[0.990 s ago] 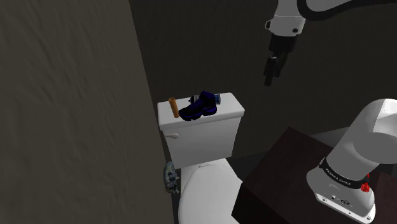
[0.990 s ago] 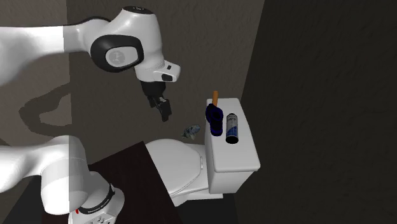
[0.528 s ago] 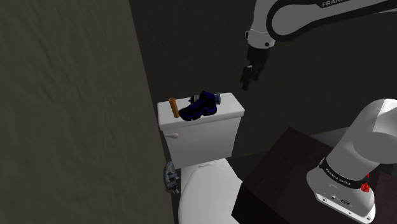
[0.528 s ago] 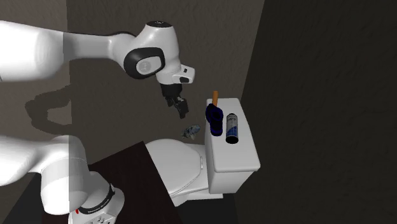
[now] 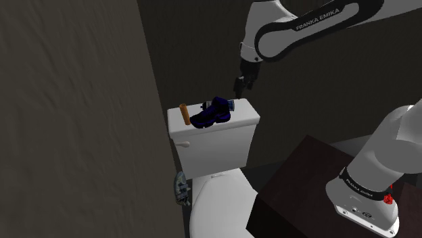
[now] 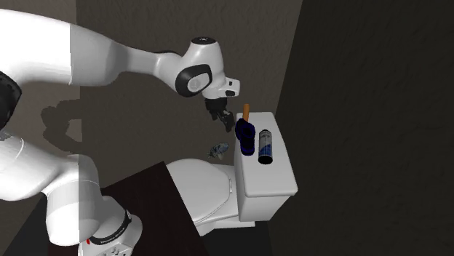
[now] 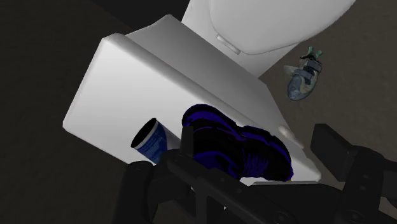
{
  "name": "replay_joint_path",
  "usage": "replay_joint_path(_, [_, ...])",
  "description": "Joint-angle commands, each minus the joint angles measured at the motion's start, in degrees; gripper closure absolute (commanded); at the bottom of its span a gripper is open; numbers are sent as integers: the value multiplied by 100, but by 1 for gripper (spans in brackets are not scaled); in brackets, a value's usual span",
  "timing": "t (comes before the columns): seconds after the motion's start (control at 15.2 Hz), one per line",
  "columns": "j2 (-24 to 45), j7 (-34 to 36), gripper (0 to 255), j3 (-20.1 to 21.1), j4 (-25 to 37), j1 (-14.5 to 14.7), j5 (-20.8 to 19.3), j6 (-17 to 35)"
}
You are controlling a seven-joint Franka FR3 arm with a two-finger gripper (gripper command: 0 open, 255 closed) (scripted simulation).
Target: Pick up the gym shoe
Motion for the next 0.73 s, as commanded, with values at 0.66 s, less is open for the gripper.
replay_joint_path(0.66, [2320,848,0,130,1668,38,-1036,1203])
